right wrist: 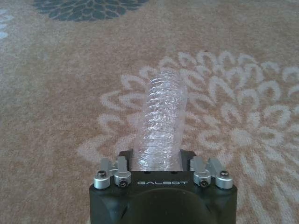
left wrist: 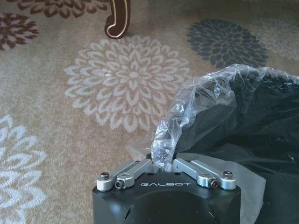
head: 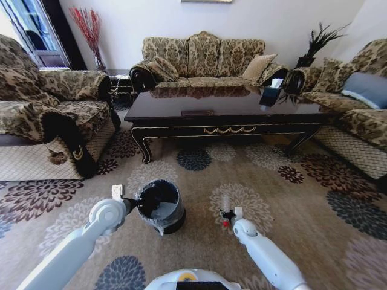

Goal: Move to the front of the table and pick up the trash from the floor, then place it into the trash bin.

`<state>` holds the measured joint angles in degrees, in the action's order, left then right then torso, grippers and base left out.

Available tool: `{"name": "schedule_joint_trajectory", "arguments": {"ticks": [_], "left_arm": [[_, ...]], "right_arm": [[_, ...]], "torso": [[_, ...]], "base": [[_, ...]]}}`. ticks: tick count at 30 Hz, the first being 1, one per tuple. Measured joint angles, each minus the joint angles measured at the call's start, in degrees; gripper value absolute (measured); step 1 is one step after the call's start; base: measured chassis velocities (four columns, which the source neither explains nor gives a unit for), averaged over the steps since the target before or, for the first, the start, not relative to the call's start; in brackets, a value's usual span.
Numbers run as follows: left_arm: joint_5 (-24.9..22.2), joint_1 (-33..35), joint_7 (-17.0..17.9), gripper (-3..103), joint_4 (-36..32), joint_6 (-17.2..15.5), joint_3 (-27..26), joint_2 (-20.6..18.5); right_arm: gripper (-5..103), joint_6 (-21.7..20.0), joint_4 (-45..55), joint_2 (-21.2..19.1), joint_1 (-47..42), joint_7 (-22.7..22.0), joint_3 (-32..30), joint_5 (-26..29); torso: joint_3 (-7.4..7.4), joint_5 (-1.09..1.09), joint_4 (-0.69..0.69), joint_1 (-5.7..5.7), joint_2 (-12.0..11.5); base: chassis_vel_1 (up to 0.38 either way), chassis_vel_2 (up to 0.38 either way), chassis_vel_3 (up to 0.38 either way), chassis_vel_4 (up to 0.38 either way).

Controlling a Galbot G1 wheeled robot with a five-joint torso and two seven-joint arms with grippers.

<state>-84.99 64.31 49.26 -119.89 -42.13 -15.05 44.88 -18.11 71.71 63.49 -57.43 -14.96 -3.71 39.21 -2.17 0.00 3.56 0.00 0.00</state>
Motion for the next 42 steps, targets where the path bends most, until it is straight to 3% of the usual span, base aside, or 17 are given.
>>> {"name": "schedule_joint_trajectory", "arguments": {"ticks": [3, 12, 23, 31, 35, 42], "left_arm": [[0.1, 0.0, 0.0, 2, -0.2, 0.0, 0.1, 0.2], [0.9, 0.6, 0.0, 2, -0.2, 0.0, 0.9, 0.8], [0.8, -3.7, 0.4, 2, 1.7, 0.0, 5.0, 2.8], [-0.6, -9.0, 1.5, 2, 2.8, 0.0, 9.6, 3.9], [-1.4, -15.1, 2.8, 2, 4.5, 0.0, 15.1, 5.6], [-3.1, -26.4, 5.1, 2, 8.7, 0.0, 25.3, 9.8]], "right_arm": [[41, 0.0, 0.4, -0.4, 0.0, -0.4, 0.0, 0.1], [25, -0.2, 4.2, -2.3, -2.1, -1.1, -1.9, 0.9], [25, 0.0, 14.9, -7.6, -8.8, -1.7, -9.0, 1.9], [25, 0.9, 31.1, -10.4, -17.9, -1.6, -14.8, -0.3], [25, 1.2, 44.7, -11.3, -24.8, -1.2, -20.0, -2.9], [25, 4.4, 56.5, -11.0, -32.6, 2.3, -25.2, -5.3]], "torso": [[0.0, 0.01, 0.0, 0.0, 0.0], [0.0, 0.01, 0.0, 0.0, 0.0], [0.0, 0.01, 0.0, 0.0, 0.0], [0.0, 0.0, 0.01, 0.0, 0.0], [0.0, 0.0, 0.0, 0.0, 0.0], [0.0, 0.01, 0.02, 0.0, 0.0]], "base": [[0.0, 0.0, 0.0, 0.0], [0.0, 0.0, 0.0, 0.0], [0.0, 0.0, 0.0, 0.0], [0.0, 0.0, 0.0, 0.0], [0.0, 0.0, 0.0, 0.0], [0.0, 0.0, 0.0, 0.0]]}}
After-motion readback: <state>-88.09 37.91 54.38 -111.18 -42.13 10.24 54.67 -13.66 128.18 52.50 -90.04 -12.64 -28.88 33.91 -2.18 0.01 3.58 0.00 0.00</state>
